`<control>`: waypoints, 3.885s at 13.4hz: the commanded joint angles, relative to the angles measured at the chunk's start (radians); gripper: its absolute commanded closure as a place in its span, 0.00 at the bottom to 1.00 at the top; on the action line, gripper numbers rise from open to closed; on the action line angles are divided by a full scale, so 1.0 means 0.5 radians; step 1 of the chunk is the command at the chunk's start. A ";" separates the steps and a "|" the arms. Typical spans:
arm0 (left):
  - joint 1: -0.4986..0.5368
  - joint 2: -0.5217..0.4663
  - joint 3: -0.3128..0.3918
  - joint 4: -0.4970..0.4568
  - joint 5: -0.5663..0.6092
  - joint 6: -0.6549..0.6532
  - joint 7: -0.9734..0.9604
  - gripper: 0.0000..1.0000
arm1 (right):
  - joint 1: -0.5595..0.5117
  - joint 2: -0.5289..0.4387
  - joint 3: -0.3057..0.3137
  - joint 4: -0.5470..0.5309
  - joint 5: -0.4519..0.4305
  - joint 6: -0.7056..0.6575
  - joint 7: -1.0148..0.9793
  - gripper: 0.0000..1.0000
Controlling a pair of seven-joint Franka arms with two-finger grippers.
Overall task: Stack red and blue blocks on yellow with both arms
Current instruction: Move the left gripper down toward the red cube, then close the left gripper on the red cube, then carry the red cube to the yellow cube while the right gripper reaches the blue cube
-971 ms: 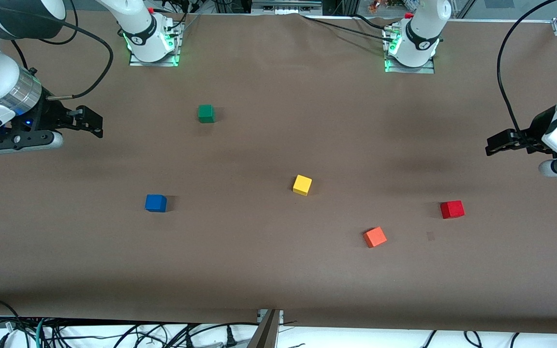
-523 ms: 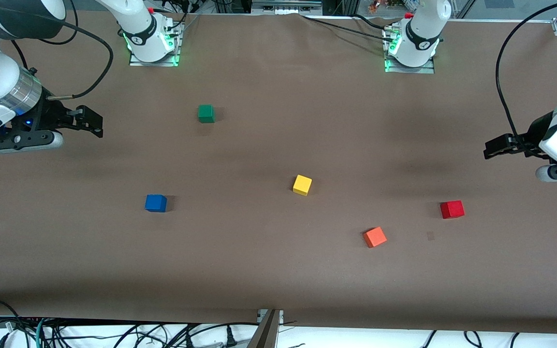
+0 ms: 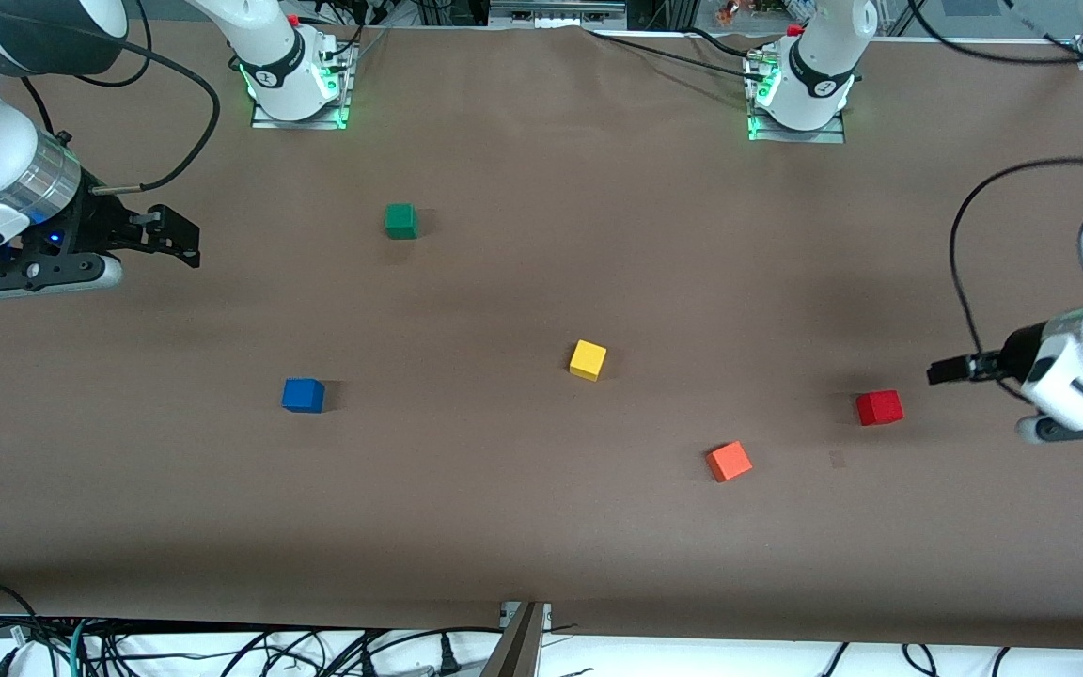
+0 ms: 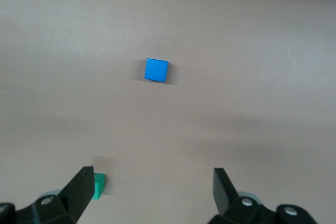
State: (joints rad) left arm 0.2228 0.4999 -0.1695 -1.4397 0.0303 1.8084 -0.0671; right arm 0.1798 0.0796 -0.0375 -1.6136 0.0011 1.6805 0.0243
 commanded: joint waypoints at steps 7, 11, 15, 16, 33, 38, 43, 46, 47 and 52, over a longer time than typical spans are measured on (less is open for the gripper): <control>0.061 0.405 -0.005 -0.326 0.047 0.852 0.039 0.00 | -0.007 0.013 0.017 0.040 -0.002 -0.041 -0.024 0.00; 0.067 0.427 -0.005 -0.458 0.123 0.994 0.039 0.00 | -0.007 0.016 0.020 0.040 -0.005 -0.038 -0.024 0.00; 0.064 0.396 -0.008 -0.511 0.126 0.900 0.039 1.00 | -0.007 0.022 0.020 0.040 -0.002 -0.038 -0.024 0.00; 0.061 0.375 -0.008 -0.502 0.126 0.884 0.033 1.00 | -0.007 0.022 0.023 0.040 -0.002 -0.038 -0.024 0.00; -1.418 0.500 -0.063 0.250 0.117 0.402 -0.820 1.00 | -0.007 0.926 0.008 0.259 -0.018 0.498 -0.024 0.00; -1.486 0.632 -0.060 0.235 0.264 0.568 -0.765 1.00 | 0.006 1.298 0.011 0.433 0.047 0.746 0.000 0.00; -1.482 0.675 -0.063 0.235 0.375 0.577 -0.664 1.00 | -0.004 1.421 0.014 0.285 0.221 0.949 0.000 0.00; -1.483 0.697 -0.063 0.235 0.378 0.577 -0.661 1.00 | -0.001 1.418 0.014 0.196 0.222 1.002 0.004 0.01; -1.479 0.700 -0.060 0.235 0.378 0.577 -0.660 1.00 | 0.002 1.406 0.014 0.181 0.222 0.996 0.004 0.01; -1.388 0.648 -0.057 0.357 0.338 0.519 -0.679 0.00 | 0.002 1.366 0.011 0.165 0.222 0.937 -0.003 0.02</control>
State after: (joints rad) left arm -0.5064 0.8334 -0.1969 -1.3289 0.1953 2.1019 -0.4169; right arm 0.1833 0.8004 -0.0356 -1.4943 0.0934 2.1603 0.0256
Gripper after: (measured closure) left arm 0.189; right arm 0.009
